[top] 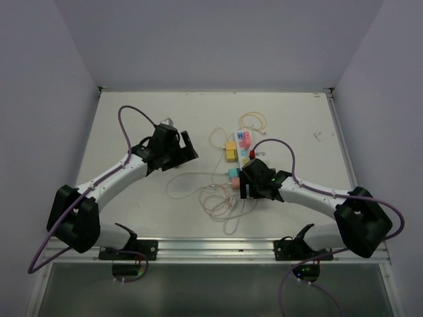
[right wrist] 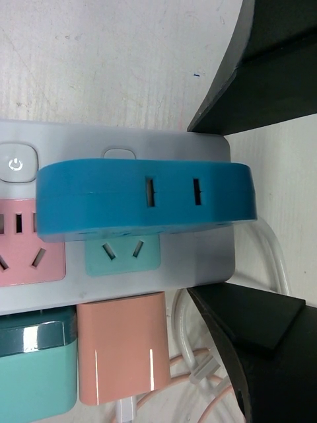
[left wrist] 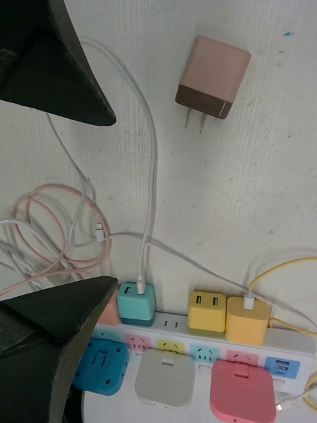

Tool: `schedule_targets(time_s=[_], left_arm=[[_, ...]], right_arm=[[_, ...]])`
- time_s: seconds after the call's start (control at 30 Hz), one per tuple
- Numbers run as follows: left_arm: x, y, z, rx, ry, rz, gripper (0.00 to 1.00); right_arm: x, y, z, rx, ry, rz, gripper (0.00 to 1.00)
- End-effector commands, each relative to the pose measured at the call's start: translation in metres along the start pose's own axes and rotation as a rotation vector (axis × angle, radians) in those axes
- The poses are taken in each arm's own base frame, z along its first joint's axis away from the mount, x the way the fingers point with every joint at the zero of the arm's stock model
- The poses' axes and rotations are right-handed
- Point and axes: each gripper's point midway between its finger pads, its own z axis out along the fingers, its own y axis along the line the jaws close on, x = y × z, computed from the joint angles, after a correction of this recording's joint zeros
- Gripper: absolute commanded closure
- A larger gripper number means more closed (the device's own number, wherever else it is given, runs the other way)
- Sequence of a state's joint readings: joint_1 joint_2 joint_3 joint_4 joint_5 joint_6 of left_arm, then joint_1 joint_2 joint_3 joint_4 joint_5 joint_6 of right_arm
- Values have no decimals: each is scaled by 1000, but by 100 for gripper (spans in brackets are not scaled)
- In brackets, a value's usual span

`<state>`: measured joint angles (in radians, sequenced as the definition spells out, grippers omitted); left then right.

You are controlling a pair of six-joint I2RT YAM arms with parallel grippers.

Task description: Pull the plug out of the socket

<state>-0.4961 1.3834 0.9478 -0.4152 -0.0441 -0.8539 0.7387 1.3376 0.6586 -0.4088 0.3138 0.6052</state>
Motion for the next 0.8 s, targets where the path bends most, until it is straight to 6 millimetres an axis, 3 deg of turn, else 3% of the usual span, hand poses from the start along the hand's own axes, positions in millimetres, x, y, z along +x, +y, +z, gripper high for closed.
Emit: schedule_targets(time_s=[0.0,0.2,0.43,0.77], left_arm=[[0,-25,-11,127,-7,-15,0],[17,-42,-14,168,8,11,0],[31,-55,-13,197,35,32,0],[40,-62,-15,236,50,34,0]], right_arm=[[-17,13,-4,-39,-32,11,12],[-12,9,-7,-31,-16,6,2],[-8,6,-10,-30,-4,-5,1],[1,6,2,-13,38,-18,2]])
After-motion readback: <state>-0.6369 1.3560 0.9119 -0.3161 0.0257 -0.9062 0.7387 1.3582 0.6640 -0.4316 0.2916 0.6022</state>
